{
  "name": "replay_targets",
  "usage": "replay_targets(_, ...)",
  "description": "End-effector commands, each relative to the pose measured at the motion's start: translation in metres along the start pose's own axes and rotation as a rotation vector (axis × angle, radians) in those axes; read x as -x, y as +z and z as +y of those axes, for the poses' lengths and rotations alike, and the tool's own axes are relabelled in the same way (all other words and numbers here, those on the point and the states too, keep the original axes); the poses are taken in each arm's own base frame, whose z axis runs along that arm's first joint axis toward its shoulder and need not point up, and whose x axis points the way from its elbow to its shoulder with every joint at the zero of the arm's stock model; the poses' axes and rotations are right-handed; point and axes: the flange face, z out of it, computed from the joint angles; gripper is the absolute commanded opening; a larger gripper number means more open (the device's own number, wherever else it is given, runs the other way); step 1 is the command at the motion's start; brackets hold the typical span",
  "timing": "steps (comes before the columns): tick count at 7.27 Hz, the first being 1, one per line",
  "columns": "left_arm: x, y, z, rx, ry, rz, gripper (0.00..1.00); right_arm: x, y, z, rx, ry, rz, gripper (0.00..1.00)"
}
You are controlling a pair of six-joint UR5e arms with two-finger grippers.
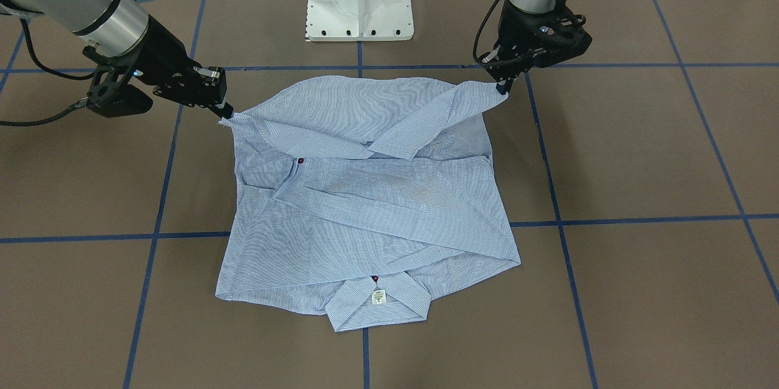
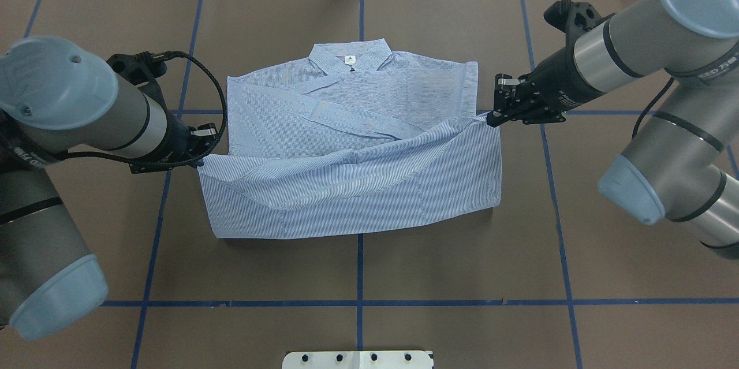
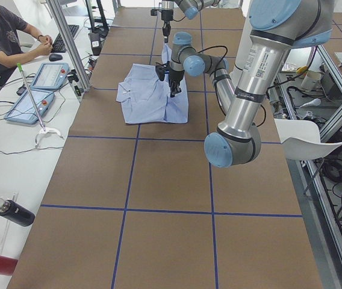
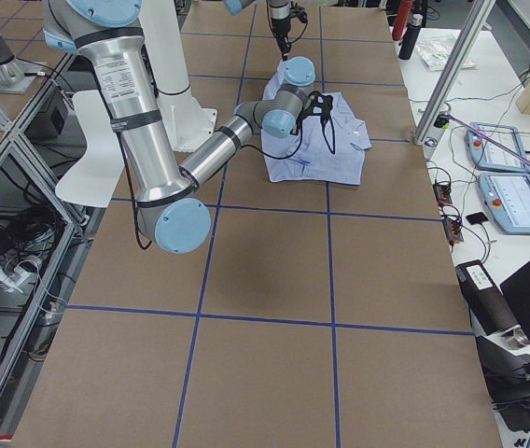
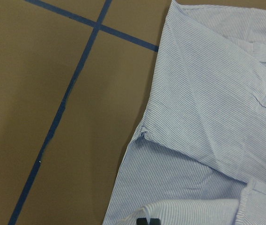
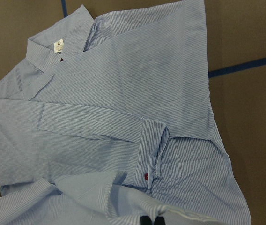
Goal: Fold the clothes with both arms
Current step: 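Lay the hem edge at the collar with both grippers and release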
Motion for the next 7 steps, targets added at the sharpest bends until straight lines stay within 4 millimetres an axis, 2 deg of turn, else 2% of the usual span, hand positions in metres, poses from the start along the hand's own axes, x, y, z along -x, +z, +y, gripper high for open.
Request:
replay_targets(1,-0.004,0.016,-0.041,-0.043,0.005,0.021,0.00,0.003,0.007,-0.046,-0.035,-0.017,0.023,0.00)
replay_targets(2,-0.005,0.031,-0.061,-0.062,0.012,0.029,0.00,0.000,0.014,-0.062,-0.040,-0.013,0.041,0.00)
replay_targets(3,-0.010,0.032,-0.072,-0.077,0.013,0.048,0.00,0.007,0.025,-0.075,-0.038,-0.018,0.052,0.00)
replay_targets(4,-0.024,0.041,-0.083,-0.083,0.011,0.054,0.00,0.018,0.036,-0.089,-0.035,-0.010,0.062,0.00)
replay_targets(5,-0.030,0.049,-0.093,-0.089,0.007,0.060,0.00,0.020,0.044,-0.100,-0.036,-0.003,0.073,0.00)
replay_targets(7,-0.027,0.070,-0.117,-0.110,0.012,0.082,0.00,0.025,0.055,-0.125,-0.038,-0.010,0.096,0.00)
